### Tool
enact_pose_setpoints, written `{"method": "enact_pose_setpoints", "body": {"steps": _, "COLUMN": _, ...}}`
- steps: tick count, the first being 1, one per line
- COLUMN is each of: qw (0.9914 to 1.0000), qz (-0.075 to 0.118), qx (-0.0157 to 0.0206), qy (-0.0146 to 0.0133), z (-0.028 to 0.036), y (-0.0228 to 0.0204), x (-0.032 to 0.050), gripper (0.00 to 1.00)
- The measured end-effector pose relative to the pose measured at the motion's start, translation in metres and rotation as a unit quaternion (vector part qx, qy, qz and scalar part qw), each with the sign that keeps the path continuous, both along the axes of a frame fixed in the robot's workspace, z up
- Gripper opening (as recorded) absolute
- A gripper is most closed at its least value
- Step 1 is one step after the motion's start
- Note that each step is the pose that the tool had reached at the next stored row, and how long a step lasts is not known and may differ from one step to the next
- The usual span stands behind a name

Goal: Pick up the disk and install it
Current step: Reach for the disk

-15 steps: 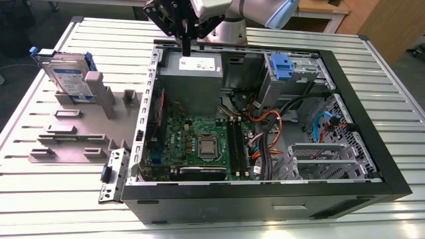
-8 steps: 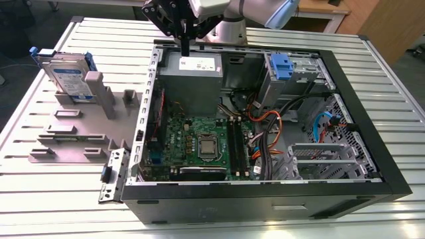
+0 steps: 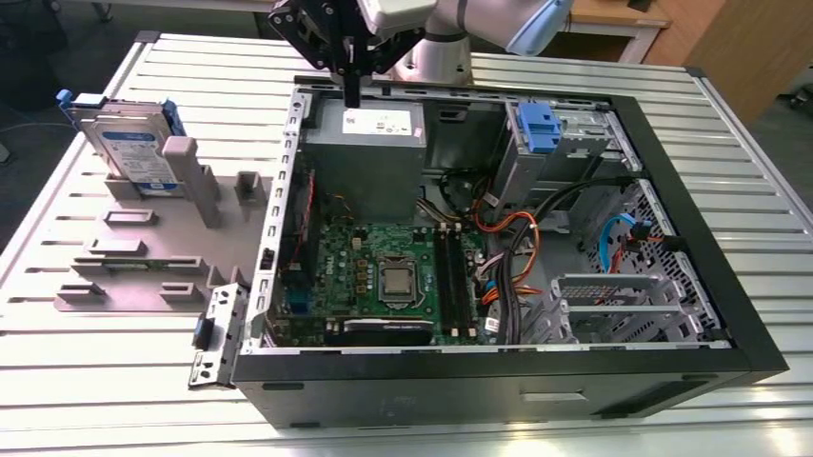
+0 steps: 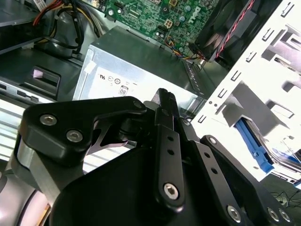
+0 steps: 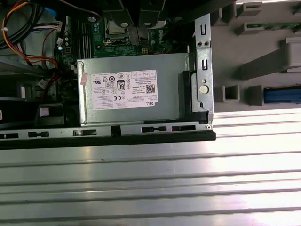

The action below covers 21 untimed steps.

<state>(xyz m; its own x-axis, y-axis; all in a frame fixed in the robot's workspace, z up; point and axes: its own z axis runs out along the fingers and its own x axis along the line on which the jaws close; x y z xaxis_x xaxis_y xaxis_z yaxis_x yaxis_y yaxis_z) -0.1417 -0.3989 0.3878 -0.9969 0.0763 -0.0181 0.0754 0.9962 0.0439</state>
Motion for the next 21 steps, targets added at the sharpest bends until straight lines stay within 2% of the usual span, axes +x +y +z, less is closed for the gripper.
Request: {"method": "enact_pose_setpoints", "body": {"steps": 21, "qw": 1.00000, "qz": 0.000, "qx": 0.0000, "qy": 0.0000, "z": -0.0004, "y": 0.0000, "x": -0.0062, "gripper": 0.11}}
